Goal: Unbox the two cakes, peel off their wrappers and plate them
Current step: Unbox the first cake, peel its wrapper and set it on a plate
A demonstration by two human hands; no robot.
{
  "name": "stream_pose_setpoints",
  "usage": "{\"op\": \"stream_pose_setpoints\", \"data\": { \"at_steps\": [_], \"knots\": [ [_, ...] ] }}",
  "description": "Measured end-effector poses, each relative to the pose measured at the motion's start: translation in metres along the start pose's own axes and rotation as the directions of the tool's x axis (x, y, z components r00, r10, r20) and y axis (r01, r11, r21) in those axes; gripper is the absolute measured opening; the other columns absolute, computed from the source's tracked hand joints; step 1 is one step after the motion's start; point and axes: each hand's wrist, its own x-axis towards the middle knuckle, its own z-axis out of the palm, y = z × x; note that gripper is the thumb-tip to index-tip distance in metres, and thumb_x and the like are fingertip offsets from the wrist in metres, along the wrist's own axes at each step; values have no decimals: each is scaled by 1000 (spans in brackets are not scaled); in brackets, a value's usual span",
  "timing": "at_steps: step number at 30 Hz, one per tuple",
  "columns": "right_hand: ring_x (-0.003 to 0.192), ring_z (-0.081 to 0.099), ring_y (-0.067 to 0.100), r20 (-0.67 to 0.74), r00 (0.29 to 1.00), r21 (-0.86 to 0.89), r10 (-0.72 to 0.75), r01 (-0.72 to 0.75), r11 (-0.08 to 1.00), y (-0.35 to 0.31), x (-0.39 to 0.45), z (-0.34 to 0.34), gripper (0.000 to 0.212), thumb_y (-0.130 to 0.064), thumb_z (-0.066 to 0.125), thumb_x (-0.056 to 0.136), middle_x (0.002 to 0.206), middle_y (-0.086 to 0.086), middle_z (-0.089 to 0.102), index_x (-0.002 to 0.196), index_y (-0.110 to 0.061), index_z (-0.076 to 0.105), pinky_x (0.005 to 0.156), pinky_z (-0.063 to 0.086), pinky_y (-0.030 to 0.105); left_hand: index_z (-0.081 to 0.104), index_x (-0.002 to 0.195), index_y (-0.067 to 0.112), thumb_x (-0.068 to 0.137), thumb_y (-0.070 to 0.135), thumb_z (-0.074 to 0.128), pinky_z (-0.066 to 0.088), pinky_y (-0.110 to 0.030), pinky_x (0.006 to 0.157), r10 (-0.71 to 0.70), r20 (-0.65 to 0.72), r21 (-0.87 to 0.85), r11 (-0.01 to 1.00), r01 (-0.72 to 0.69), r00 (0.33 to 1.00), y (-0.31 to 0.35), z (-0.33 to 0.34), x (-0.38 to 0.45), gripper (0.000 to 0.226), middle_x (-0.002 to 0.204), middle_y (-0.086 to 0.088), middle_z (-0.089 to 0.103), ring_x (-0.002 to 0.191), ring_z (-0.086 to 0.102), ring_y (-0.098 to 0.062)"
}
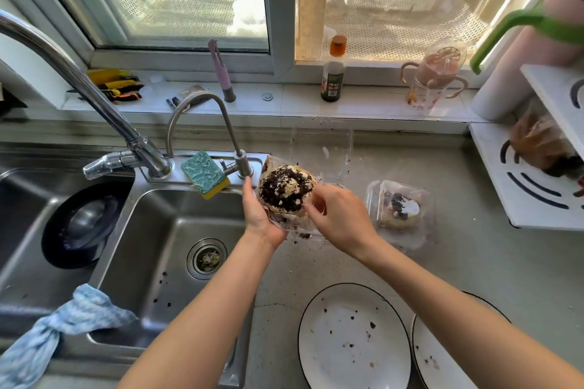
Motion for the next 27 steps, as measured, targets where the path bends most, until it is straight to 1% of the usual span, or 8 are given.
{"op": "stream_pose_setpoints", "data": {
  "at_steps": [6, 10, 14, 17, 20, 22, 25, 27],
  "knots": [
    [57, 48, 16, 7, 974, 283, 228, -220, 933, 22, -5, 1, 28, -23, 56, 90, 61, 4, 56, 71, -4, 61, 56, 42, 36, 50, 138, 18, 87, 66, 32, 54, -26, 42, -11, -38, -103, 995, 7, 999, 4, 1, -1, 73, 141, -17, 50, 120, 49, -36],
    [70, 60, 25, 65, 933, 202, 353, -359, 911, 41, -6, 10, 25, -22, 53, 91, 73, 10, 66, 77, -5, 64, 66, 49, 40, 47, 140, 20, 87, 67, 31, 50, -23, 40, -13, -19, -138, 990, 11, 1000, 10, -1, 2, 73, 142, -18, 47, 106, 54, -37],
    [75, 58, 22, 156, 905, 92, 395, -411, 907, 47, 0, 18, 18, -19, 51, 92, 76, 4, 62, 79, -10, 60, 68, 46, 34, 49, 138, 20, 86, 69, 31, 58, -36, 53, 8, -12, -98, 995, -9, 1000, 9, -2, 6, 73, 141, -19, 48, 119, 52, -38],
    [94, 59, 21, 178, 926, 5, 334, -340, 940, 49, 7, 19, 10, -17, 58, 88, 98, 5, 65, 94, -11, 63, 81, 48, 33, 51, 136, 21, 85, 71, 31, 59, -46, 70, 18, 16, -61, 998, -17, 1000, 7, -2, 5, 74, 135, -20, 54, 113, 56, -41],
    [106, 58, 22, 262, 918, -38, 296, -297, 954, 53, 25, 14, 25, -15, 64, 83, 111, 3, 64, 107, -12, 61, 96, 46, 40, 52, 135, 21, 84, 74, 32, 59, -41, 60, -2, 36, -1, 1000, 2, 999, 7, -1, 0, 76, 135, -20, 54, 118, 54, -42],
    [102, 58, 20, 267, 926, 45, 268, -290, 956, 53, 44, 2, 23, -12, 62, 84, 111, 6, 63, 107, -11, 59, 95, 48, 37, 53, 134, 20, 82, 76, 31, 59, -39, 58, -23, 68, 36, 999, 21, 997, 9, -1, -2, 79, 133, -21, 56, 119, 53, -43],
    [99, 58, 19, 202, 950, 267, 238, -287, 920, 44, 76, -23, 23, -17, 56, 90, 108, 8, 62, 110, -5, 59, 83, 49, 27, 57, 129, 19, 81, 78, 29, 56, -51, 81, -63, 141, 87, 995, 51, 988, 14, -3, -4, 82, 128, -22, 60, 116, 56, -42],
    [101, 59, 19, 266, 938, 427, 220, -320, 846, 35, 93, -35, 28, -28, 54, 92, 109, 6, 63, 111, -8, 60, 85, 48, 29, 61, 124, 15, 82, 78, 28, 50, -54, 92, -103, 185, 119, 990, 82, 977, 16, -4, -5, 83, 124, -23, 64, 117, 56, -42]
  ]
}}
